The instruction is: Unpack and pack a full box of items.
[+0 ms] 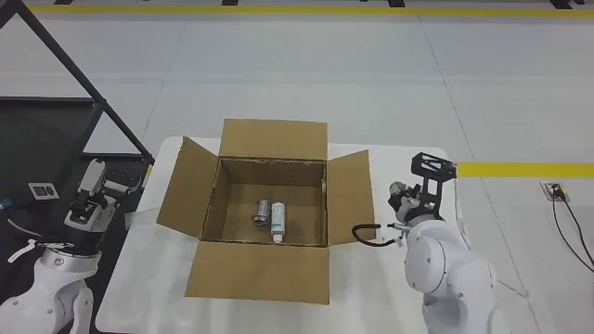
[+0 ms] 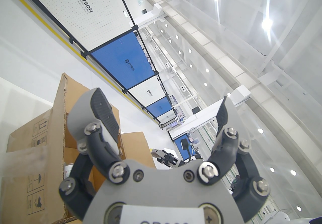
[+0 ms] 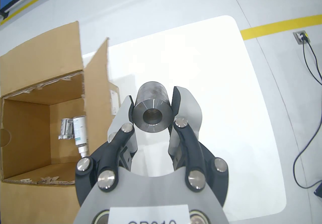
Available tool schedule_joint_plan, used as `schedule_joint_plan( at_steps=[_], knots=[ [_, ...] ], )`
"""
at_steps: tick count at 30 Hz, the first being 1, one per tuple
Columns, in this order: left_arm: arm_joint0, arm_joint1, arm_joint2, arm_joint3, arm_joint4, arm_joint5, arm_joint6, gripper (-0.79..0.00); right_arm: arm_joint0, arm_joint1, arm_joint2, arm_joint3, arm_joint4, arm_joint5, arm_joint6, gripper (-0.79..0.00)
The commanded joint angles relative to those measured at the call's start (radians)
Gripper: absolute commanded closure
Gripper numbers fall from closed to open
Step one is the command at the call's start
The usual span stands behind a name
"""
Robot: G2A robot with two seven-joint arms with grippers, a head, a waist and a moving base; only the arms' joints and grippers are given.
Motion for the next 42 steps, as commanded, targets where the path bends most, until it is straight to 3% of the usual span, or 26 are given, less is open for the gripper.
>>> schedule_joint_plan(
  at_steps=[1, 5, 16, 33, 37, 39, 42],
  knots=[
    [0.0, 0.0, 0.0, 0.0, 0.0, 0.0, 0.0, -0.785, 0.021, 0.003, 0.044, 0.059, 0.004, -0.011, 0.036, 0.0],
    [0.0, 0.0, 0.0, 0.0, 0.0, 0.0, 0.0, -0.785, 0.099, 0.007, 0.103, 0.229, 0.017, -0.023, 0.081, 0.0],
    [0.0, 0.0, 0.0, 0.0, 0.0, 0.0, 0.0, -0.785, 0.293, 0.018, 0.178, 0.686, 0.03, -0.045, 0.07, 0.0],
    [0.0, 0.0, 0.0, 0.0, 0.0, 0.0, 0.0, -0.785, 0.401, 0.032, 0.2, 0.931, 0.053, -0.101, 0.033, 0.0],
    [0.0, 0.0, 0.0, 0.0, 0.0, 0.0, 0.0, -0.785, 0.413, 0.034, 0.197, 0.952, 0.057, -0.104, 0.03, -0.095],
    [0.0, 0.0, 0.0, 0.0, 0.0, 0.0, 0.0, -0.785, 0.419, 0.034, 0.195, 0.961, 0.059, -0.103, 0.029, -0.259],
    [0.0, 0.0, 0.0, 0.0, 0.0, 0.0, 0.0, -0.785, 0.429, 0.035, 0.193, 0.978, 0.059, -0.098, 0.029, -0.286]
  ],
)
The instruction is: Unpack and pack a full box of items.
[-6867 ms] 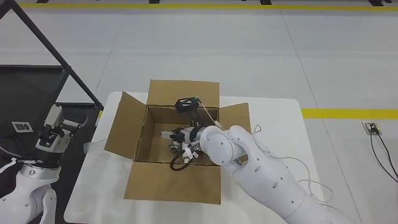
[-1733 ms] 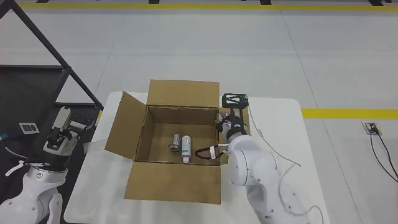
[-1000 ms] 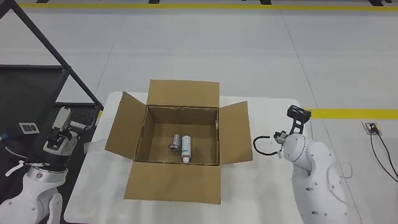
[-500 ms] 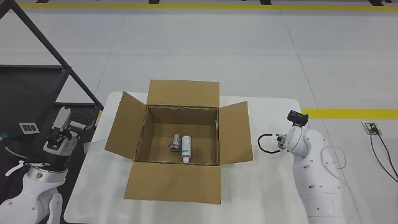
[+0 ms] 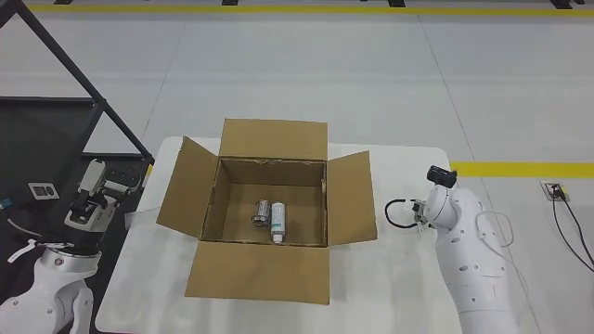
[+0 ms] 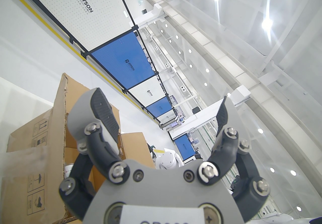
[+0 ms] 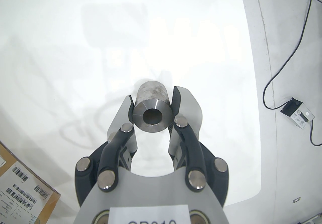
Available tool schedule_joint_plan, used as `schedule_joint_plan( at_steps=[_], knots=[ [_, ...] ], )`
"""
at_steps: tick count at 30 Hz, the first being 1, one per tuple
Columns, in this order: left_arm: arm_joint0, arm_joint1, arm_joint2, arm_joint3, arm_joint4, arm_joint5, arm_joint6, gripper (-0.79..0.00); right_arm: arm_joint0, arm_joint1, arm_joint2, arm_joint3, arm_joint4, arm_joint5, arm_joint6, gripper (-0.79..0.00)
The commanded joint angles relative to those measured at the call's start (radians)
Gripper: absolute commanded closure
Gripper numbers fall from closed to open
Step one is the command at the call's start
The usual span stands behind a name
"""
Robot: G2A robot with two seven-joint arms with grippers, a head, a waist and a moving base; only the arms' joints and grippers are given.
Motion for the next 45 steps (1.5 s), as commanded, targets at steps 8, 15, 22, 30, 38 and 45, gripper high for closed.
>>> schedule_joint_plan(
  at_steps=[8, 15, 22, 30, 38, 45],
  knots=[
    [0.0, 0.0, 0.0, 0.0, 0.0, 0.0, 0.0, -0.785, 0.013, 0.005, -0.001, 0.005, -0.008, 0.028, -0.01, -0.616],
    [0.0, 0.0, 0.0, 0.0, 0.0, 0.0, 0.0, -0.785, -0.096, 0.005, -0.028, -0.347, -0.075, 0.087, 0.043, -0.785],
    [0.0, 0.0, 0.0, 0.0, 0.0, 0.0, 0.0, -0.785, -0.237, -0.002, -0.122, -0.789, -0.221, 0.123, 0.149, -0.785],
    [0.012, -0.001, -0.006, -0.009, -0.005, 0.009, 0.023, -0.785, -0.282, -0.026, -0.328, -1.013, -0.3, 0.115, 0.126, -0.785],
    [0.004, -0.002, -0.017, 0.02, 0.017, 0.01, 0.071, -0.785, -0.136, -0.069, -0.542, -0.857, -0.17, -0.008, 0.132, -0.785],
    [0.009, -0.003, -0.028, 0.021, 0.012, 0.006, 0.081, -0.785, 0.1, -0.14, -0.707, -0.471, -0.021, -0.022, 0.156, -0.785]
  ],
)
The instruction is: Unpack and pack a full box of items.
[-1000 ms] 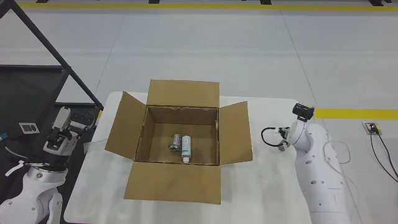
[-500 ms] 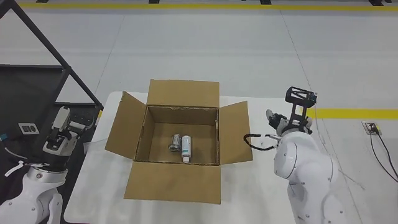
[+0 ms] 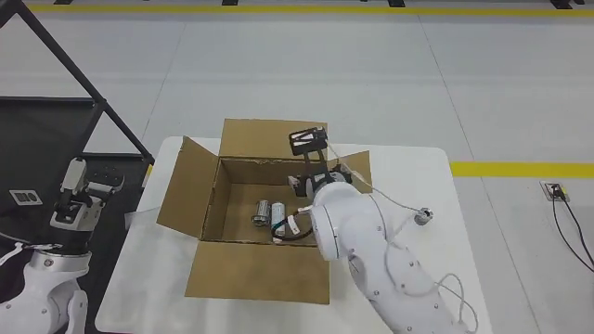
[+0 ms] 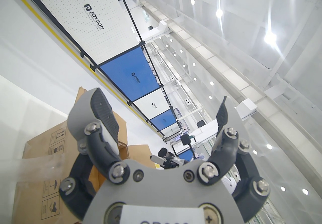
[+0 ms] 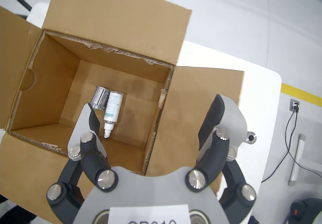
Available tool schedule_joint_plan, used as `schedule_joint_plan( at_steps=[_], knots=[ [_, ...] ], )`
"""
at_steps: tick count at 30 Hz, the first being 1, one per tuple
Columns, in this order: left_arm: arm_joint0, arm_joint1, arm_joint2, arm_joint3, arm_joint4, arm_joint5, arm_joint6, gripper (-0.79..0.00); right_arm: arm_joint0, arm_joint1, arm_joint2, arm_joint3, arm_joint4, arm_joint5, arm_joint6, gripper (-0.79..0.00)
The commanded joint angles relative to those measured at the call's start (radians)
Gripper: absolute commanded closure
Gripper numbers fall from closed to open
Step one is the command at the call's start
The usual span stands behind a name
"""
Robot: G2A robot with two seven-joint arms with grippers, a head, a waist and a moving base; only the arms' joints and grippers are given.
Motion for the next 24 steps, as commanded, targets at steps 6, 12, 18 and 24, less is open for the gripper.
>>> schedule_joint_plan(
  at_steps=[6, 12, 18, 24],
  knots=[
    [0.0, 0.0, 0.0, 0.0, 0.0, 0.0, 0.0, -0.785, 0.182, -0.085, -0.121, 0.409, 0.174, 0.013, -0.045, -0.785],
    [0.0, 0.0, 0.0, 0.0, 0.0, 0.0, 0.0, -0.785, 0.269, -0.156, -0.168, 0.684, 0.331, 0.011, -0.089, -0.785],
    [0.0, 0.0, 0.0, 0.0, 0.0, 0.0, 0.0, -0.785, 0.319, -0.231, -0.219, 0.884, 0.418, 0.044, -0.146, -0.785],
    [0.0, 0.0, 0.0, 0.0, 0.0, 0.0, 0.0, -0.785, 0.357, -0.292, -0.243, 1.048, 0.468, 0.059, -0.234, -0.785]
  ],
)
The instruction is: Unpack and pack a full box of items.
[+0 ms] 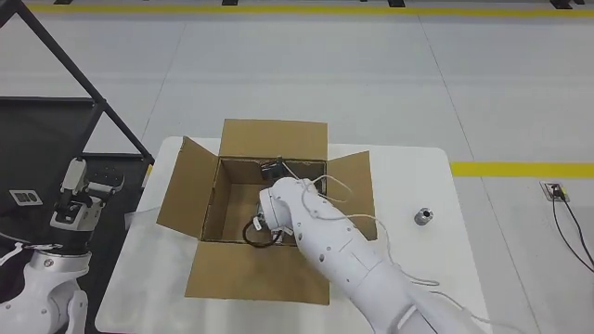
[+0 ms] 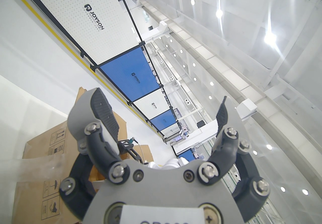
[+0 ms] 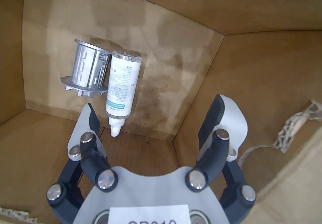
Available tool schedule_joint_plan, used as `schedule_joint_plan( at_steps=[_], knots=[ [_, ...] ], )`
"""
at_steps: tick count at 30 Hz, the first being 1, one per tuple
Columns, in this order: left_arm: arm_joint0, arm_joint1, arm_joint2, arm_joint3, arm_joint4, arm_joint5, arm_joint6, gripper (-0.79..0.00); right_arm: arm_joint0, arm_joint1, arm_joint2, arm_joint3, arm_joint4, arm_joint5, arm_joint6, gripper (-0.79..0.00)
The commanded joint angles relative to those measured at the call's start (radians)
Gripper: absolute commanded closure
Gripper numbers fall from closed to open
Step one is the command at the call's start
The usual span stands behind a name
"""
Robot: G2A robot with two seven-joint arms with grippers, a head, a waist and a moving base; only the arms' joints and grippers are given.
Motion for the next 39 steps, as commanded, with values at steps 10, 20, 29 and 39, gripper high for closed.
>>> schedule_joint_plan(
  at_steps=[10, 20, 29, 39],
  knots=[
    [0.0, 0.0, 0.0, 0.0, 0.0, 0.0, 0.0, -0.785, 0.047, -0.084, -0.008, 0.204, 0.06, -0.001, -0.11, -0.785],
    [0.0, 0.0, 0.0, 0.0, 0.0, 0.0, 0.0, -0.785, 0.072, -0.1, 0.023, 0.262, 0.121, -0.076, -0.172, -0.785],
    [0.0, 0.0, 0.0, 0.0, 0.0, 0.0, 0.0, -0.785, 0.053, -0.096, 0.025, 0.256, 0.118, -0.093, -0.203, -0.785],
    [0.0, 0.0, 0.0, 0.0, 0.0, 0.0, 0.0, -0.785, 0.025, -0.099, 0.011, 0.243, 0.076, -0.149, -0.132, -0.785]
  ],
)
